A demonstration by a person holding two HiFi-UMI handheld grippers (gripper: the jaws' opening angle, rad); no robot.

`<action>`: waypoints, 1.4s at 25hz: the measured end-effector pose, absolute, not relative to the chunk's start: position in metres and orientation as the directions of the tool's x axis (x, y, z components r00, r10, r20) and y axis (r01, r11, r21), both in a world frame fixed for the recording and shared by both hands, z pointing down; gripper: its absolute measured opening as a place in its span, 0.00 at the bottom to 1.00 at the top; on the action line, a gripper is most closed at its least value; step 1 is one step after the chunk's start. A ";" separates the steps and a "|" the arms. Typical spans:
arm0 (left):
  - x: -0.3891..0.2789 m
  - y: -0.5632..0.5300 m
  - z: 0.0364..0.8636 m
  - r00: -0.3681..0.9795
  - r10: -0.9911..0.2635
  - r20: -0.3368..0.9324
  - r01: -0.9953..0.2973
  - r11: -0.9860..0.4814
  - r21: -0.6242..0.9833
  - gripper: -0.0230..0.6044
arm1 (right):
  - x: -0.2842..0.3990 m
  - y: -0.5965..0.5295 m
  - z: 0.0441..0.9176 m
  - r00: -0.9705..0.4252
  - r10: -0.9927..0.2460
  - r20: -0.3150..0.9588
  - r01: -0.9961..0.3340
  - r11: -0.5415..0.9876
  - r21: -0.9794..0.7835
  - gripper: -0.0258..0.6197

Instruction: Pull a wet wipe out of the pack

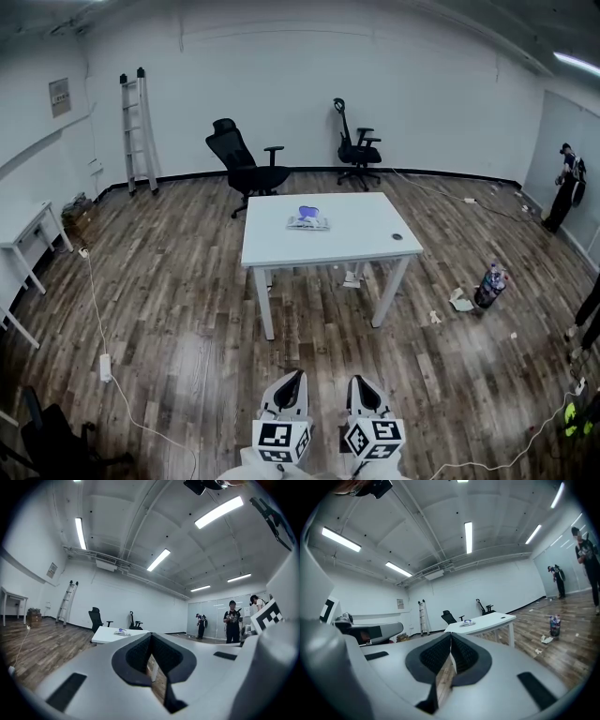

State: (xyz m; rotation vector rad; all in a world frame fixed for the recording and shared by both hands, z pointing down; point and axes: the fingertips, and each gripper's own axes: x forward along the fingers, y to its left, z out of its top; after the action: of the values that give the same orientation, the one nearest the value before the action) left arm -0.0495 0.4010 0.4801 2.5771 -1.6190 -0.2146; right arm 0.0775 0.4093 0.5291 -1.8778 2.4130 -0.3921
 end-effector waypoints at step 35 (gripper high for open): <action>-0.044 0.267 0.484 0.454 -0.888 -0.068 -0.870 -0.459 0.180 0.03 | 0.070 0.270 0.535 -0.267 -0.952 0.148 -0.948 0.233 -0.215 0.05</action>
State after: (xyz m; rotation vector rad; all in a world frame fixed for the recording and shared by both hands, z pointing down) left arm -0.0444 0.2675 0.4841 2.5757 -1.5648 -0.2299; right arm 0.0697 0.2702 0.5354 -1.8932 2.4552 -0.4118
